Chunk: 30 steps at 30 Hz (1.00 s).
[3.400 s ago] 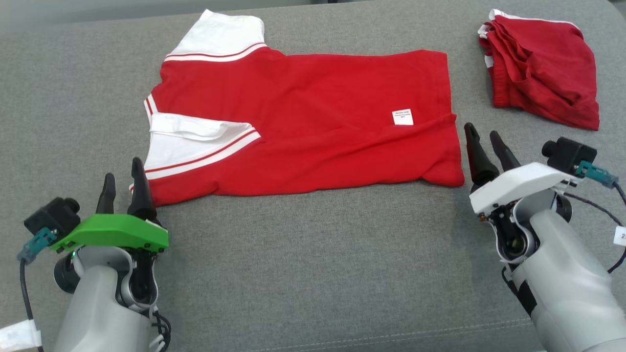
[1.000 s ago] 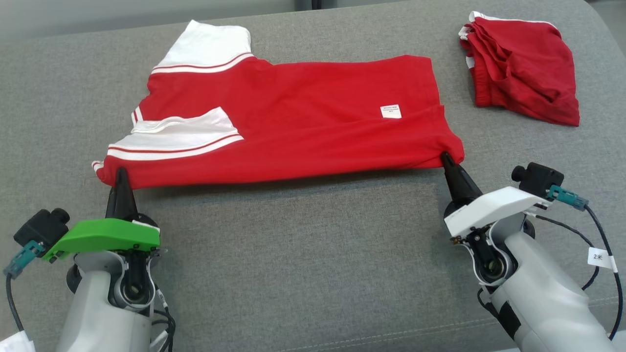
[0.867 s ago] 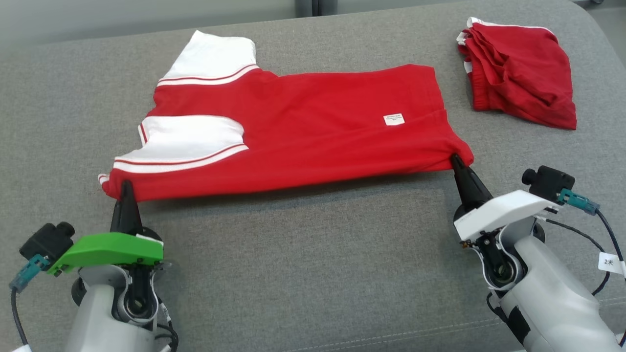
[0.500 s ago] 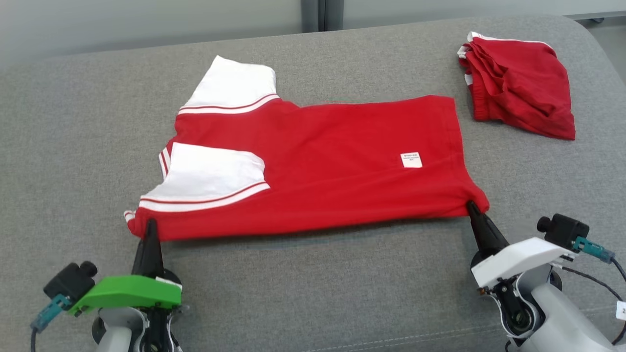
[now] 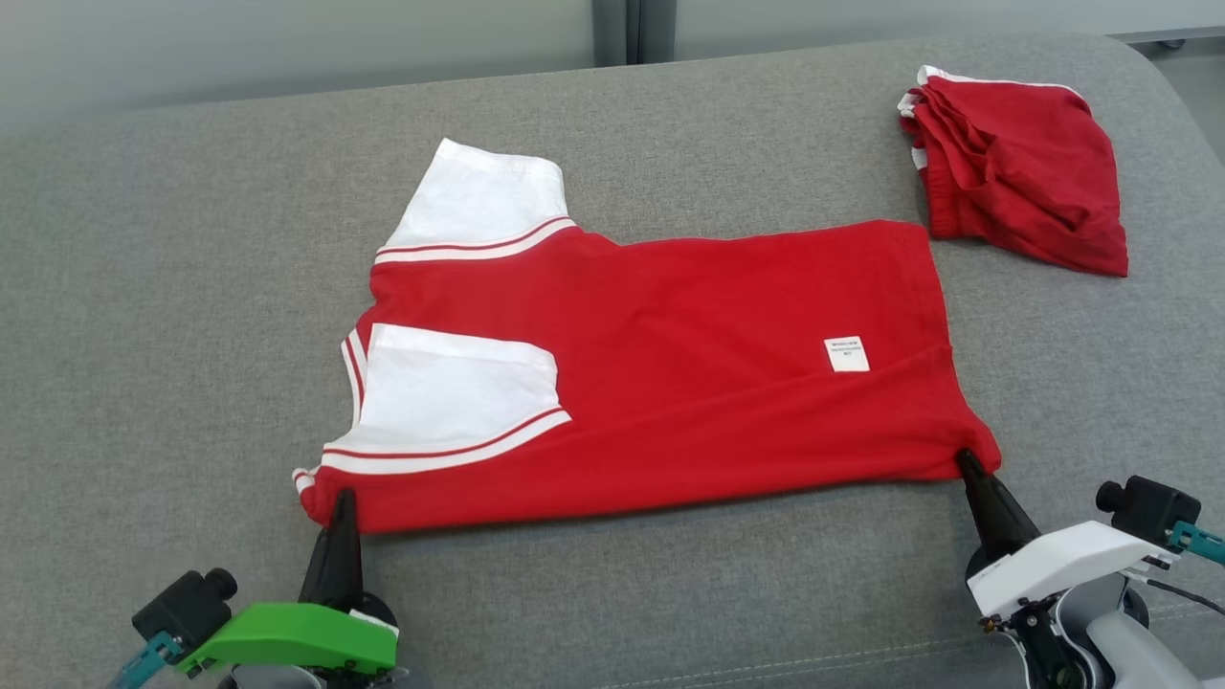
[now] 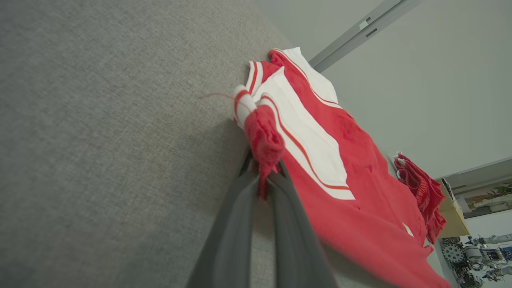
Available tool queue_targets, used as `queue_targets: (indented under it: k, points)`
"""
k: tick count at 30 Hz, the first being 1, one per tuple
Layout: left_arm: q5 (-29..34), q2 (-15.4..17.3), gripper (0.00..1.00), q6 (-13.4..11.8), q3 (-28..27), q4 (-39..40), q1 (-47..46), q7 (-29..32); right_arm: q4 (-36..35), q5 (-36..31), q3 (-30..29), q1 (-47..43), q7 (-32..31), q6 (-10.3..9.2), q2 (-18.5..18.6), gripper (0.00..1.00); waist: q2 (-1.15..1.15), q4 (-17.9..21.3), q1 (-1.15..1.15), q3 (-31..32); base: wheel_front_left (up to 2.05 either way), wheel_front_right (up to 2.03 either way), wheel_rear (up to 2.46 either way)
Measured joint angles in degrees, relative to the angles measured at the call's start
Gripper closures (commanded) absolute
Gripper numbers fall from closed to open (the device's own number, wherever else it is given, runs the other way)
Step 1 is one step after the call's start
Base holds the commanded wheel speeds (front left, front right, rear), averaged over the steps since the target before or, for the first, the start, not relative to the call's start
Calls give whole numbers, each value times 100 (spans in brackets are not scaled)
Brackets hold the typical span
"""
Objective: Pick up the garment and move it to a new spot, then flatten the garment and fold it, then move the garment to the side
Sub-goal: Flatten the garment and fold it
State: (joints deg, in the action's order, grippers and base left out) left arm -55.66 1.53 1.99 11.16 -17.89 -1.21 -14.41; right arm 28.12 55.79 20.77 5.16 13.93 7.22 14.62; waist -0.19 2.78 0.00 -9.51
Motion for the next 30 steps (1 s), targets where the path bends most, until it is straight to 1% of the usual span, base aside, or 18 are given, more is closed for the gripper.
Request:
queue_targets:
  k: [5, 10, 12, 13, 14, 15, 16, 17, 18, 22, 24, 26, 28, 30]
  points:
    - [58, 10, 100, -60, 92, 181, 186, 0, -3, 26, -1, -124, -1, 0, 22, 100, 0, -28, 0, 7, 0, 0, 0]
    - [179, 23, 100, -245, 187, 348, 298, 0, -40, 36, -2, -299, -11, -1, 70, 100, 0, -51, 0, 20, 0, 0, 0]
    - [221, 23, 100, -257, 198, 360, 333, 0, -46, 36, -2, -302, -11, -1, 76, 98, 0, -52, 0, 24, 0, 0, 0]
    - [341, 36, 100, -312, 253, 357, 390, 0, -67, 41, -15, -302, -10, -12, 75, 55, 0, -51, 0, 33, 0, 0, 0]
    - [367, 38, 85, -335, 266, 365, 392, 0, -74, 42, -21, -302, -10, -20, 76, 4, 0, -48, 0, 39, 0, 0, 0]
    - [423, 41, 60, -367, 276, 367, 392, 0, -78, 42, -23, -302, -10, -27, 79, 0, 0, -46, 0, 46, 0, 0, 0]
    - [505, 42, 42, -399, 276, 369, 392, 0, -82, 42, -26, -305, -10, -34, 88, 0, 0, -43, 0, 53, 0, 0, 0]
    - [584, 43, 5, -421, 265, 378, 392, 0, -86, 42, -36, -316, -10, -63, 113, 0, 0, -40, 0, 61, 0, 0, 0]
    - [584, 43, 0, -421, 265, 378, 392, 0, -86, 42, -36, -316, -10, -63, 113, 0, 0, -40, 0, 61, 0, 0, 0]
    - [703, 131, 0, -512, 182, 472, 397, -1, -118, 15, -101, -356, -10, -133, 264, 0, 0, -26, 0, 93, 0, 0, 0]
    - [714, 182, 0, -550, 148, 538, 413, -1, -143, 13, -141, -369, -10, -137, 346, 0, 0, -16, 0, 108, 0, 0, 0]
    - [766, 224, 0, -561, 174, 558, 425, -1, -170, 0, -190, -398, -9, -210, 419, 0, 0, -5, 0, 123, 0, 0, 0]
    - [810, 311, 0, -572, 158, 605, 450, -1, -212, -48, -226, -433, -9, -274, 511, 0, 0, 11, 0, 136, 0, 0, 0]
    - [876, 438, 0, -614, 122, 679, 466, -1, -293, -111, -257, -420, -9, -288, 599, 0, 0, 42, 0, 144, 0, 0, 0]
